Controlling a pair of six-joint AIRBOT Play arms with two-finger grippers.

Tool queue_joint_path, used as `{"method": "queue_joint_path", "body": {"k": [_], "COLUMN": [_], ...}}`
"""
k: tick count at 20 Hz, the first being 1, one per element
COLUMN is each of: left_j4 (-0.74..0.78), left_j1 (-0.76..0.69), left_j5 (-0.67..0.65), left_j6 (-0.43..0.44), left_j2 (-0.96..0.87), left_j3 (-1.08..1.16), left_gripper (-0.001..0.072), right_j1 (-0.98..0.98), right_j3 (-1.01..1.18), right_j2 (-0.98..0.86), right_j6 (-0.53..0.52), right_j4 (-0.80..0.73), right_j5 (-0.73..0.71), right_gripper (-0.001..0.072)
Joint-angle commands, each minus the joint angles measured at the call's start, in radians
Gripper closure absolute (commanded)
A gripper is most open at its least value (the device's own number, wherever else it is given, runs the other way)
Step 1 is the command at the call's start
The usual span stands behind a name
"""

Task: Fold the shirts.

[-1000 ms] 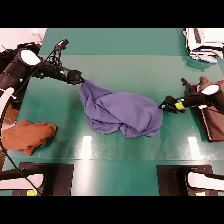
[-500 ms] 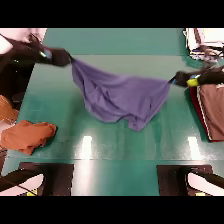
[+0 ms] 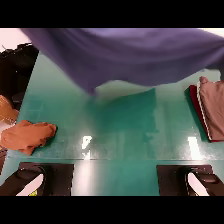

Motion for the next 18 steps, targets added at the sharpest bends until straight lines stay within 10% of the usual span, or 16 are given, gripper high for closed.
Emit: {"method": "queue_joint_path", "body": {"k": [1,12,18], "left_j4": [0.0,0.217,0.238], "left_j1": [0.0,0.0,0.002], "left_j5": [-0.025,-0.087,0.1], "left_j6": [-0.036,-0.04,-0.054], "left_j2": [0.039,-0.125,-0.485], "left_j3": [0.092,-0.225,-0.499], "left_gripper": [0.0686,0.0685,0.0685], "right_j1": [0.0,0.001,0.064], "right_j3": [0.076,0.327,0.081], "right_j2": [0.081,-0.381,-0.718], "right_j6": [0.059,0.107,0.089], "right_j4": [-0.116,-0.13,-0.13], "right_j5": [0.073,0.287,0.124], "right_gripper": [0.0697,0.0698,0.0697]}}
